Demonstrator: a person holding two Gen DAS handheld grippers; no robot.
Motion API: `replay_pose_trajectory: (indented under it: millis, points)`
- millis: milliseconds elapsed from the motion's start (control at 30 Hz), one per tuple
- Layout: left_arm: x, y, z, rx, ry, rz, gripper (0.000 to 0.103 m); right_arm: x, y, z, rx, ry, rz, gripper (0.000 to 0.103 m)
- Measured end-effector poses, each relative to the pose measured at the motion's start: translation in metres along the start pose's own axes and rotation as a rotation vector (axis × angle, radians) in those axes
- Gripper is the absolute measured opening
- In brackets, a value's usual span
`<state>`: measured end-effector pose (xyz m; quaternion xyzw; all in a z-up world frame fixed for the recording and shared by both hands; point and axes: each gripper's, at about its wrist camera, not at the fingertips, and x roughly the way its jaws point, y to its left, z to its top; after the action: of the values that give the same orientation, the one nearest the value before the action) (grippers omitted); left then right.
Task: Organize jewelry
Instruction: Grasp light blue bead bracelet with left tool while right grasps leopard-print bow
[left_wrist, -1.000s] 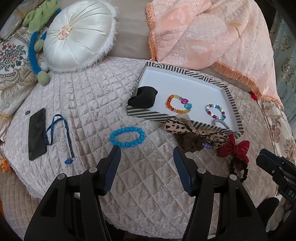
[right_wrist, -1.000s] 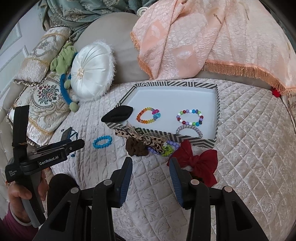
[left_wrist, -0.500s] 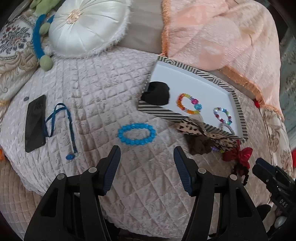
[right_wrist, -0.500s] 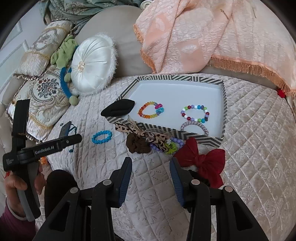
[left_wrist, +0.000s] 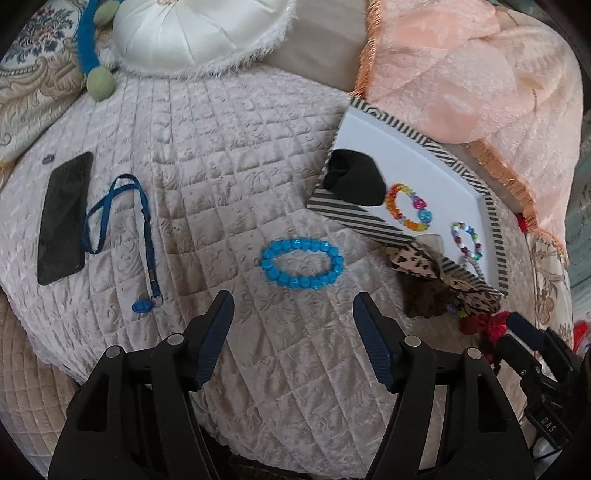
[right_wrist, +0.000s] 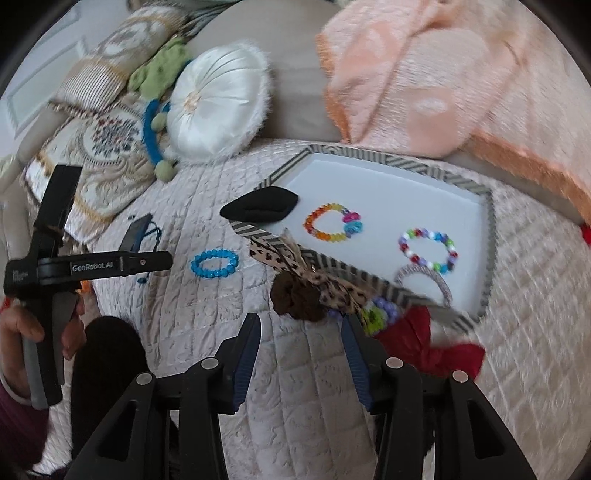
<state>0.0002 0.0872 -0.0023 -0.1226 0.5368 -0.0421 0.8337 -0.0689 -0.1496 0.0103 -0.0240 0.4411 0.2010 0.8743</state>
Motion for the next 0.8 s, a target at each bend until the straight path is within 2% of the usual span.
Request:
replay_pose_trajectory:
  millis: [200, 400, 533, 567, 600, 667, 733, 767, 800]
  points:
    - [0.022, 0.01, 0.01, -0.031, 0.037, 0.016, 0.067, 0.031, 0.005, 0.017, -0.115, 0.025, -0.009, 0.055]
    - [0.044, 0.013, 0.021, -0.044, 0.069, 0.026, 0.068, 0.067, 0.007, 0.022, -0.177, 0.089, 0.004, 0.056]
    - [0.057, 0.014, 0.025, -0.043, 0.079, 0.051, 0.068, 0.082, 0.006, 0.019, -0.174, 0.11, 0.003, 0.056]
    - [0.06, 0.014, 0.025, -0.042, 0.081, 0.058, 0.068, 0.084, 0.004, 0.018, -0.164, 0.107, 0.005, 0.054]
    - [0.062, 0.014, 0.026, -0.042, 0.083, 0.064, 0.068, 0.085, 0.003, 0.017, -0.157, 0.107, 0.006, 0.043]
    - [0.066, 0.014, 0.025, -0.039, 0.077, 0.071, 0.068, 0.087, 0.0, 0.014, -0.144, 0.105, 0.002, 0.035]
    - [0.067, 0.011, 0.025, -0.032, 0.061, 0.074, 0.066, 0.086, -0.001, 0.012, -0.139, 0.094, -0.009, 0.021]
    - [0.067, 0.01, 0.025, -0.025, 0.054, 0.064, 0.06, 0.084, -0.002, 0.011, -0.133, 0.091, -0.012, 0.017]
    - [0.068, 0.007, 0.025, -0.013, 0.052, 0.06, 0.039, 0.082, -0.004, 0.01, -0.12, 0.085, -0.006, 0.013]
